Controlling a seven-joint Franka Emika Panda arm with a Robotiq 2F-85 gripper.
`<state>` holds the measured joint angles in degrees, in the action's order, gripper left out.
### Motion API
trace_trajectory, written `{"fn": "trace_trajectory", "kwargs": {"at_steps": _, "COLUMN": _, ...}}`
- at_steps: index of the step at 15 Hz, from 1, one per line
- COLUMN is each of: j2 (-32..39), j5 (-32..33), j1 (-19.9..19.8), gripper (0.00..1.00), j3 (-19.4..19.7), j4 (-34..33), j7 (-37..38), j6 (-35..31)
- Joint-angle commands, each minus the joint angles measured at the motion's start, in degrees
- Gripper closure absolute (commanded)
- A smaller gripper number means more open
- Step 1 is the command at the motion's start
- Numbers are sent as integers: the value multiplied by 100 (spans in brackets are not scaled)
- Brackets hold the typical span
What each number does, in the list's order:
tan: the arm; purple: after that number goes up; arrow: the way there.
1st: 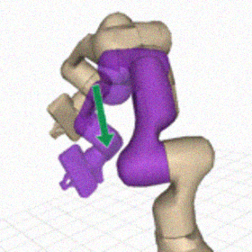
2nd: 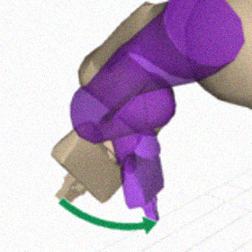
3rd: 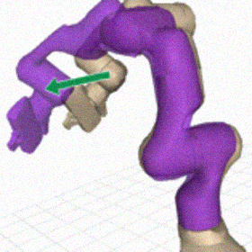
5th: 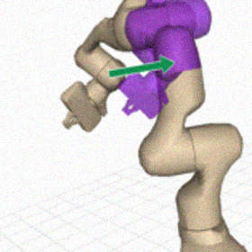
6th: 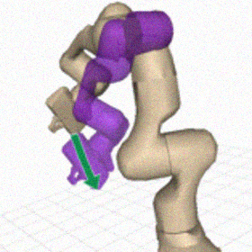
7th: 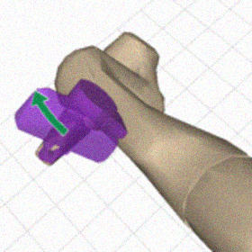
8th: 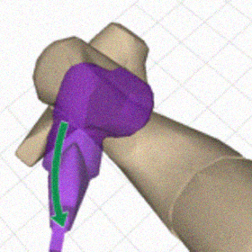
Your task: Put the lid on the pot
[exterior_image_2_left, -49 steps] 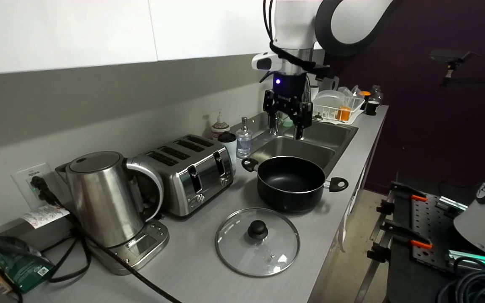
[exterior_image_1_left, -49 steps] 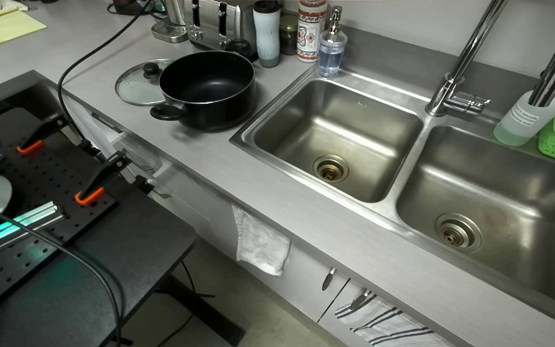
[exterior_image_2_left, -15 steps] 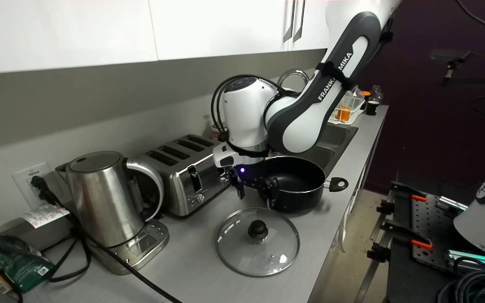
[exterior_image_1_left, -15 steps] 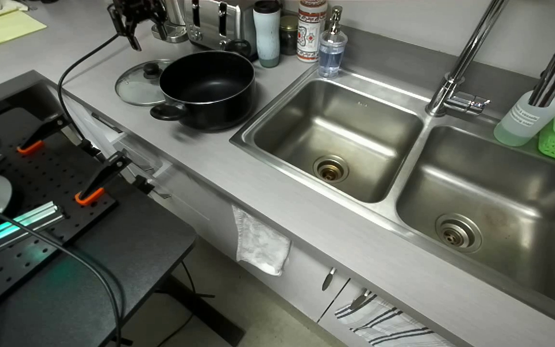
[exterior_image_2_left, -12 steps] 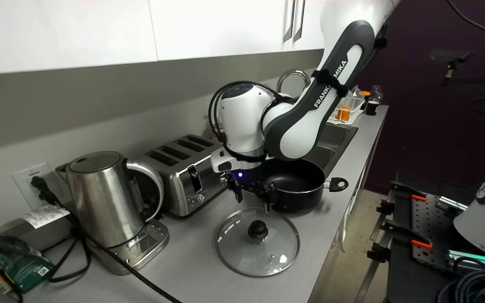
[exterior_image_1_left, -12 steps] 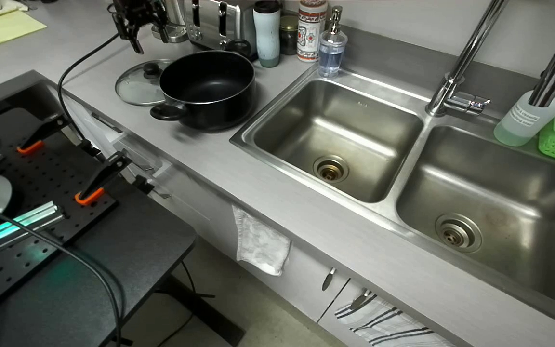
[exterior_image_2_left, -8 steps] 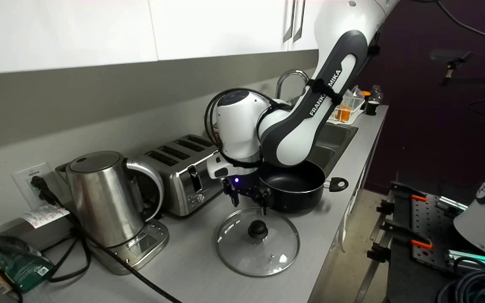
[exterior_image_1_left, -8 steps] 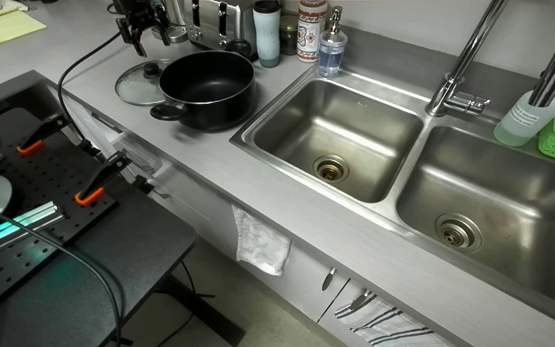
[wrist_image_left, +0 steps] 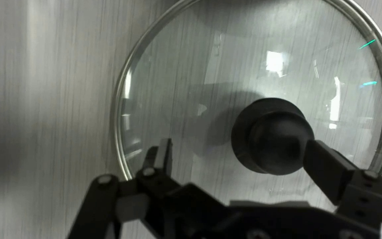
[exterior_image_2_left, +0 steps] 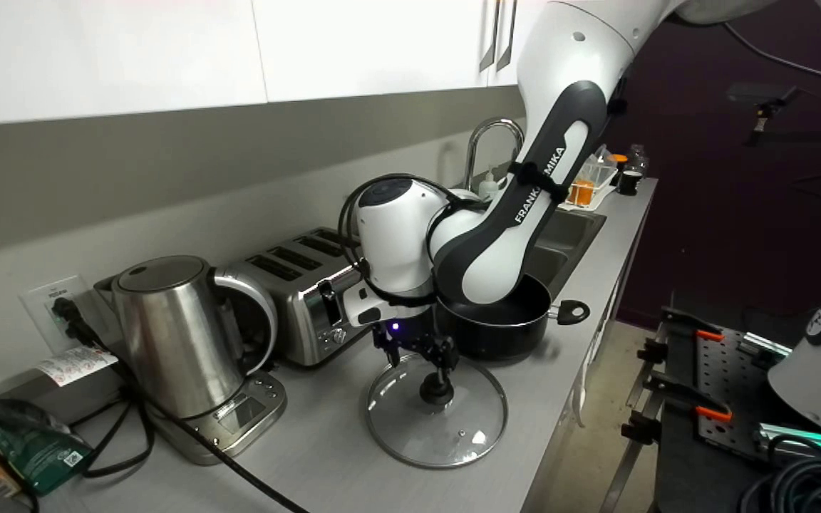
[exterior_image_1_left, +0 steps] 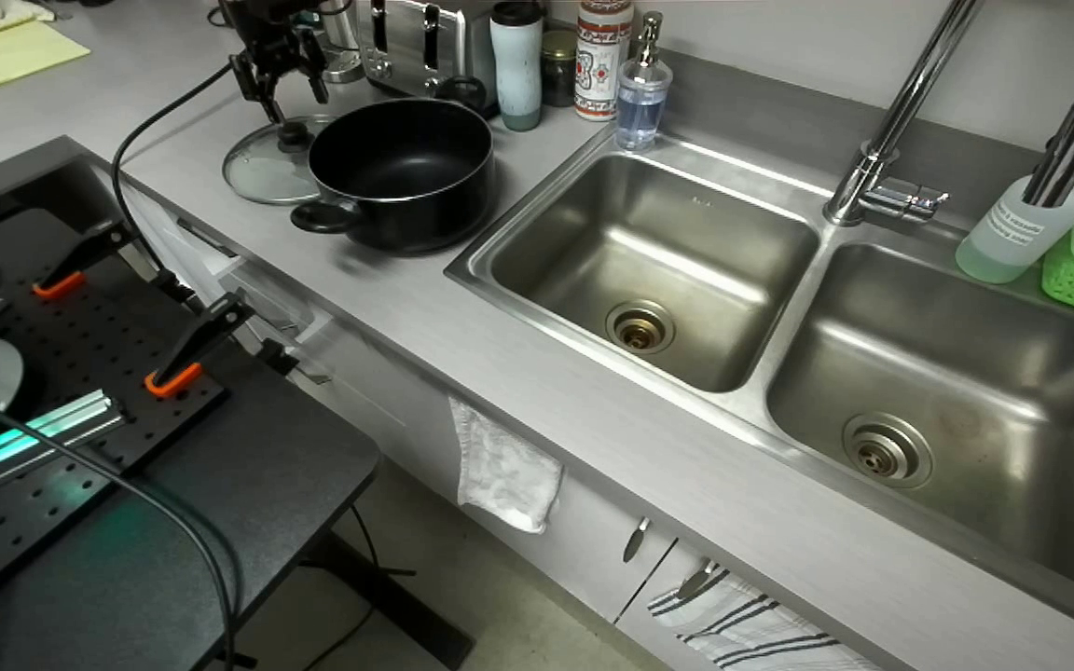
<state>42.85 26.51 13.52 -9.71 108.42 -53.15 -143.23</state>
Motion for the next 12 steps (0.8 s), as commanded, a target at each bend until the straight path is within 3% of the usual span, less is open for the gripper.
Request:
{"fn": "trace_trajectory", "kwargs": {"at_steps": 1, "j2": 136, "j5": 129, "j1": 26, "gripper": 0, "j3": 12, "j4": -99, "j7": -72, "j6": -17}}
{"fn": "trace_trajectory", "kwargs": {"at_steps": 12, "j2": -112, "j5": 53, "j1": -19, "gripper": 0, "j3": -103, "j4": 245, "j7": -181, "j6": 31}}
